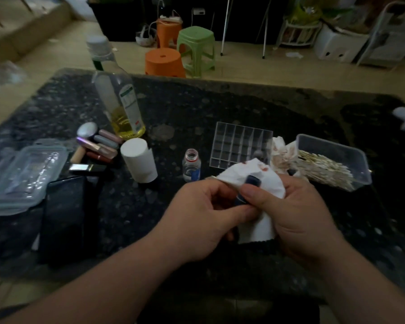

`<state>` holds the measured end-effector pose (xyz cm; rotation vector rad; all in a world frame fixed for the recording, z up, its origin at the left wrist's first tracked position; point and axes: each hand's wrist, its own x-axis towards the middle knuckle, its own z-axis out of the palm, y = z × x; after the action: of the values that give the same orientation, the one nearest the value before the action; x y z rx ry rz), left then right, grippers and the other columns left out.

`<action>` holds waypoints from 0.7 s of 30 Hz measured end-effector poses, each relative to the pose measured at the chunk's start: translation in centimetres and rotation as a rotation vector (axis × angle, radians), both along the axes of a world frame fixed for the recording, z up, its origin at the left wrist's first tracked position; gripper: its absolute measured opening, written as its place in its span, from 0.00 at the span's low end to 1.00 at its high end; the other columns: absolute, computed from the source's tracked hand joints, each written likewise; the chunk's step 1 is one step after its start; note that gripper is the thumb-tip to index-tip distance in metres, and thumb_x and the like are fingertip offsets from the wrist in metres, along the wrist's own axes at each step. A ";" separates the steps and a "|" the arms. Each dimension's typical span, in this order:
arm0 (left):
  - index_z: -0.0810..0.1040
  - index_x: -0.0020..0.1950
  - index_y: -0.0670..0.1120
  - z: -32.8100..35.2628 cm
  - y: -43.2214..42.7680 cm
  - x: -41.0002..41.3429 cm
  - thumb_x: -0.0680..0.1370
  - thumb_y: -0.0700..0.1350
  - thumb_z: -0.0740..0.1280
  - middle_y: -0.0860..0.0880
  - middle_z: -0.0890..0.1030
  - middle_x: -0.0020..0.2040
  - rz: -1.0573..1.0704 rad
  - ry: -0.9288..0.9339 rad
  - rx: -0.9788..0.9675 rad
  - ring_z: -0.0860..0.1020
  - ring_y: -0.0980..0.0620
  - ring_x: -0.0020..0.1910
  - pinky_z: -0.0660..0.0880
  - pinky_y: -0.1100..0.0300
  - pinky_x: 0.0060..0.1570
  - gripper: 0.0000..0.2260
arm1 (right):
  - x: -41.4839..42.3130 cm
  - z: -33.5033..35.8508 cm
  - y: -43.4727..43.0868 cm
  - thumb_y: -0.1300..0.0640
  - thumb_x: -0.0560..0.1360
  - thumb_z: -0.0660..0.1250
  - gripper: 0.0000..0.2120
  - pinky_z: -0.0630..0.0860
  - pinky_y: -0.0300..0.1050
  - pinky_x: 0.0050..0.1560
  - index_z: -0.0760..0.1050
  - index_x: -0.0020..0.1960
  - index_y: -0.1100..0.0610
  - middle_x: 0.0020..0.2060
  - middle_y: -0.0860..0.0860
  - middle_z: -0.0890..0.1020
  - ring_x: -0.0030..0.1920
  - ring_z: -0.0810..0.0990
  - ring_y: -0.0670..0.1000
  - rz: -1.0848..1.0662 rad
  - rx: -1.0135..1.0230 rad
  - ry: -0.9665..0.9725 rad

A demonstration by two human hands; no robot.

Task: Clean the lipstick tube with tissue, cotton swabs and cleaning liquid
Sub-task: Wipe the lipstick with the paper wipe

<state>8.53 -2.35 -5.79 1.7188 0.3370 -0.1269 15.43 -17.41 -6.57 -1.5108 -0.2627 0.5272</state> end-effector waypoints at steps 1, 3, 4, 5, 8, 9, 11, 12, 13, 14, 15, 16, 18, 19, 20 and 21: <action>0.84 0.47 0.47 -0.1 -0.2 0.0 0.72 0.44 0.76 0.48 0.87 0.40 0.023 -0.007 -0.007 0.81 0.54 0.29 0.80 0.60 0.32 0.05 | 0.0 -0.1 0.0 0.54 0.66 0.72 0.13 0.83 0.46 0.41 0.85 0.49 0.57 0.43 0.55 0.88 0.44 0.88 0.55 -0.013 -0.009 -0.010; 0.84 0.46 0.49 -0.2 -0.3 0.0 0.72 0.43 0.77 0.50 0.87 0.40 0.018 -0.009 -0.047 0.81 0.54 0.29 0.80 0.62 0.33 0.05 | 0.0 -0.1 0.1 0.54 0.65 0.73 0.12 0.84 0.47 0.40 0.86 0.47 0.56 0.42 0.56 0.88 0.43 0.88 0.56 -0.029 -0.021 -0.006; 0.84 0.46 0.50 -0.4 -0.1 -0.1 0.72 0.43 0.77 0.52 0.87 0.41 0.013 -0.009 -0.056 0.81 0.55 0.30 0.81 0.62 0.34 0.05 | 0.0 0.0 0.1 0.53 0.64 0.73 0.12 0.84 0.48 0.39 0.86 0.46 0.55 0.42 0.55 0.88 0.42 0.88 0.56 -0.034 -0.029 -0.002; 0.84 0.46 0.51 -0.5 0.0 -0.1 0.72 0.43 0.77 0.53 0.87 0.41 0.015 -0.011 -0.055 0.82 0.55 0.31 0.81 0.62 0.35 0.05 | 0.0 -0.1 0.1 0.52 0.62 0.74 0.14 0.84 0.51 0.41 0.86 0.46 0.55 0.42 0.55 0.88 0.43 0.88 0.56 -0.038 -0.046 -0.007; 0.85 0.47 0.49 -0.8 0.0 -0.2 0.71 0.42 0.77 0.52 0.87 0.42 0.052 -0.024 -0.056 0.84 0.55 0.35 0.82 0.62 0.36 0.07 | 0.2 -0.2 0.3 0.48 0.60 0.75 0.19 0.83 0.58 0.46 0.85 0.48 0.56 0.42 0.55 0.88 0.44 0.88 0.56 -0.037 -0.111 -0.036; 0.85 0.47 0.49 -0.8 -0.1 -0.2 0.71 0.42 0.77 0.53 0.87 0.42 0.057 -0.029 -0.050 0.85 0.55 0.36 0.82 0.62 0.36 0.07 | 0.2 -0.1 0.2 0.49 0.61 0.75 0.18 0.83 0.56 0.46 0.85 0.48 0.56 0.42 0.54 0.88 0.44 0.88 0.56 -0.027 -0.116 -0.047; 0.84 0.49 0.50 -0.7 0.1 -0.3 0.72 0.43 0.76 0.53 0.87 0.43 0.037 -0.037 -0.029 0.85 0.54 0.38 0.82 0.62 0.37 0.07 | 0.2 0.2 0.2 0.52 0.63 0.75 0.14 0.84 0.51 0.43 0.85 0.47 0.55 0.42 0.53 0.88 0.43 0.88 0.54 0.002 -0.103 -0.039; 0.84 0.50 0.51 -0.6 0.3 -0.3 0.72 0.45 0.76 0.53 0.87 0.44 0.002 -0.037 -0.012 0.85 0.54 0.39 0.83 0.61 0.39 0.07 | 0.3 0.5 0.1 0.53 0.63 0.74 0.13 0.84 0.48 0.41 0.85 0.47 0.55 0.42 0.54 0.88 0.43 0.88 0.54 0.020 -0.097 -0.024; 0.83 0.50 0.53 -0.4 0.7 -0.3 0.73 0.47 0.75 0.54 0.86 0.44 -0.045 -0.034 0.024 0.85 0.53 0.39 0.83 0.59 0.41 0.07 | 0.5 0.6 -0.1 0.54 0.63 0.74 0.12 0.84 0.46 0.39 0.85 0.47 0.54 0.42 0.54 0.88 0.43 0.88 0.54 0.030 -0.092 -0.011; 0.83 0.51 0.55 -0.3 1.4 -0.3 0.74 0.49 0.73 0.54 0.86 0.44 -0.084 -0.023 0.080 0.85 0.54 0.40 0.83 0.58 0.43 0.07 | 0.8 0.8 -0.4 0.54 0.63 0.74 0.11 0.83 0.45 0.37 0.85 0.45 0.54 0.41 0.54 0.88 0.42 0.88 0.54 0.014 -0.080 0.002; 0.82 0.51 0.57 -0.1 2.1 -0.3 0.75 0.50 0.72 0.55 0.86 0.44 -0.101 -0.001 0.141 0.85 0.56 0.40 0.82 0.58 0.44 0.06 | 1.3 0.9 -0.8 0.55 0.62 0.74 0.10 0.83 0.44 0.35 0.86 0.43 0.54 0.41 0.54 0.88 0.40 0.88 0.53 -0.033 -0.072 0.007; 0.81 0.51 0.57 -0.1 3.3 -0.4 0.76 0.51 0.71 0.56 0.86 0.43 -0.090 0.027 0.196 0.85 0.57 0.40 0.81 0.58 0.45 0.05 | 2.0 1.0 -1.2 0.54 0.62 0.74 0.10 0.82 0.44 0.34 0.86 0.43 0.54 0.40 0.54 0.88 0.40 0.88 0.53 -0.091 -0.073 0.014; 0.81 0.51 0.58 0.0 5.8 -0.5 0.77 0.52 0.69 0.56 0.86 0.42 -0.038 0.097 0.292 0.84 0.59 0.39 0.79 0.58 0.45 0.04 | 3.1 1.0 -2.1 0.55 0.64 0.76 0.11 0.82 0.46 0.37 0.85 0.46 0.54 0.41 0.53 0.88 0.41 0.88 0.53 -0.153 -0.134 0.015; 0.81 0.50 0.58 -0.1 6.9 -0.7 0.76 0.53 0.70 0.56 0.86 0.41 -0.027 0.139 0.379 0.84 0.59 0.39 0.79 0.58 0.45 0.04 | 3.6 1.0 -2.5 0.56 0.67 0.76 0.08 0.82 0.45 0.37 0.85 0.47 0.54 0.41 0.52 0.88 0.41 0.88 0.51 -0.155 -0.212 -0.002; 0.80 0.48 0.58 -0.3 7.8 -0.8 0.75 0.55 0.71 0.55 0.86 0.40 -0.031 0.177 0.487 0.83 0.59 0.39 0.78 0.59 0.44 0.04 | 4.0 0.9 -2.9 0.58 0.70 0.76 0.04 0.81 0.40 0.35 0.85 0.45 0.53 0.39 0.51 0.88 0.39 0.87 0.47 -0.155 -0.304 -0.037; 0.80 0.47 0.58 -0.5 8.2 -0.9 0.74 0.57 0.71 0.55 0.85 0.40 -0.039 0.207 0.579 0.82 0.60 0.39 0.78 0.60 0.44 0.06 | 4.5 0.8 -3.3 0.59 0.72 0.75 0.03 0.78 0.34 0.31 0.84 0.42 0.51 0.36 0.49 0.87 0.35 0.86 0.42 -0.156 -0.407 -0.094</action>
<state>7.60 5.90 -6.32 2.2927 0.5292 -0.2550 19.91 -20.67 -5.80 -1.9373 -0.1109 0.4000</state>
